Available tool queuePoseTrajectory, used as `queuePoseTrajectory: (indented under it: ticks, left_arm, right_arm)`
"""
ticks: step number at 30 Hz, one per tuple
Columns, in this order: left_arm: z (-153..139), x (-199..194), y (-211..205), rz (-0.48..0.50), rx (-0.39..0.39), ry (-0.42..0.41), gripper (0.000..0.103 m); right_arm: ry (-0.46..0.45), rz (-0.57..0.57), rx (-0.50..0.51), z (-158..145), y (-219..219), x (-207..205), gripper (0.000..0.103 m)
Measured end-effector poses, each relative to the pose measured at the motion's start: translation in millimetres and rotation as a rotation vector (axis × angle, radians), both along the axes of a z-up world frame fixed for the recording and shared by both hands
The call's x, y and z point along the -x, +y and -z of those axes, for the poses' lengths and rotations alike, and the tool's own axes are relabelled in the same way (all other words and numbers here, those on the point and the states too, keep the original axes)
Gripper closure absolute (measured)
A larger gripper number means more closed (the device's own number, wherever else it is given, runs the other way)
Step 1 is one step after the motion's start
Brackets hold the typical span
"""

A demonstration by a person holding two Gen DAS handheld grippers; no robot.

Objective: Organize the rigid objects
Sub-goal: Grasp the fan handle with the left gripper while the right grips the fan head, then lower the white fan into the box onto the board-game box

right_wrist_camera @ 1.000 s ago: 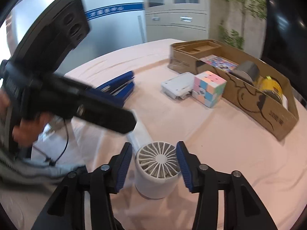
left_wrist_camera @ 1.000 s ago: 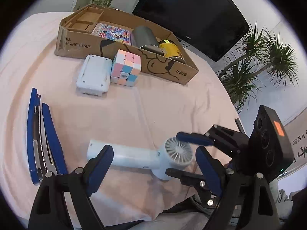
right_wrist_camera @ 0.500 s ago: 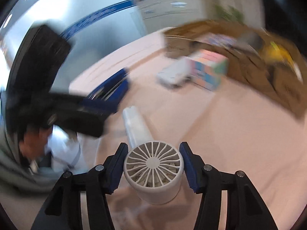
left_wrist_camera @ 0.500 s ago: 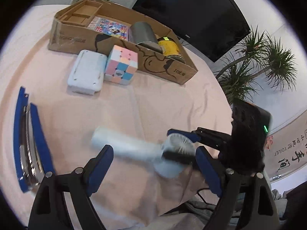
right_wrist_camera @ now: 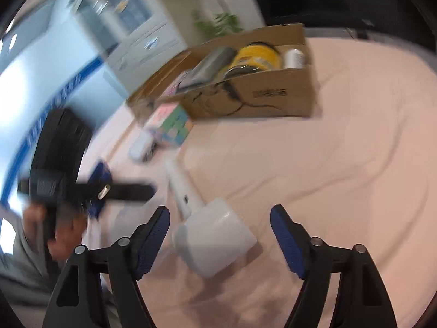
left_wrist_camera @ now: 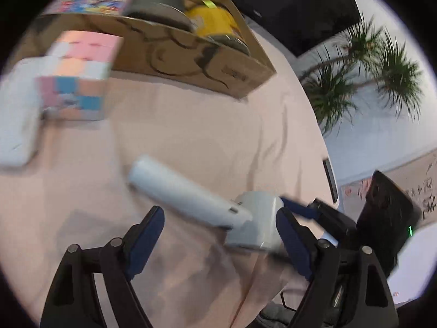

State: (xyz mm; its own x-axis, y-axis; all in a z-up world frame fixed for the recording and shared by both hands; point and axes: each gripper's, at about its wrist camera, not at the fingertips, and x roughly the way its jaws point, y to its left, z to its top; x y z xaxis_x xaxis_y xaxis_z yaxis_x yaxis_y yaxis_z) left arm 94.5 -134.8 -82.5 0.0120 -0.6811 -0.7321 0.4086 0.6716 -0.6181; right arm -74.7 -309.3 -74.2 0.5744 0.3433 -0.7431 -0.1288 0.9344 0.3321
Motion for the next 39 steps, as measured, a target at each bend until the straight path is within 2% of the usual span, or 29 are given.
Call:
queuePoseTrajectory:
  ticks: [2,4,6,10,13,15,18,22,26,29,35,37,39]
  left_arm:
    - [7,2,-7,0.005,-0.044,0.02,0.027]
    - [13,4,-4,-0.002,-0.044,0.048,0.027]
    - [15,7,0,-0.008,-0.054,0.053,0.032]
    - [17,3,8,-0.026,-0.037,0.087,0.038]
    - [24,-4,18,-0.057,-0.011,0.154,0.052]
    - [28,-8,24,-0.068,-0.007,0.182,0.069]
    - [31,-8,30,-0.069,0.013,0.188,0.068]
    - [22,-2,28,-0.055,-0.024,0.112,0.068]
    - [-16,-3,36,-0.052,0.011,0.008,0.069]
    - [-64,-12,38,-0.039,0.026,-0.127,0.071]
    - [-180,-55,58,-0.033,0.037,-0.397,0.071]
    - [-207,-73,66,-0.023,0.025,-0.459,0.071]
    - [-218,-93,77,-0.022,0.014,-0.475,0.071]
  right_arm:
    - [0.008,-0.052,0.053,1,23,3,0.027]
    - [0.011,-0.115,0.042,3,46,8,0.029]
    - [0.014,-0.095,0.012,5,61,11,0.031]
    - [0.025,0.005,0.098,15,85,-1,0.038]
    - [0.055,0.055,0.114,20,91,-13,0.041]
    - [0.054,0.06,0.145,20,97,-17,0.042]
    - [0.067,0.084,0.131,20,100,-19,0.042]
    - [0.084,0.119,0.087,22,102,-24,0.043]
    - [0.009,0.133,0.119,4,110,-22,0.043]
    - [-0.078,0.141,0.138,-25,115,-30,0.043]
    - [-0.3,0.144,0.139,-114,128,-74,0.043]
    - [-0.349,0.136,0.136,-140,135,-94,0.043]
    - [-0.357,0.13,0.098,-156,137,-119,0.043]
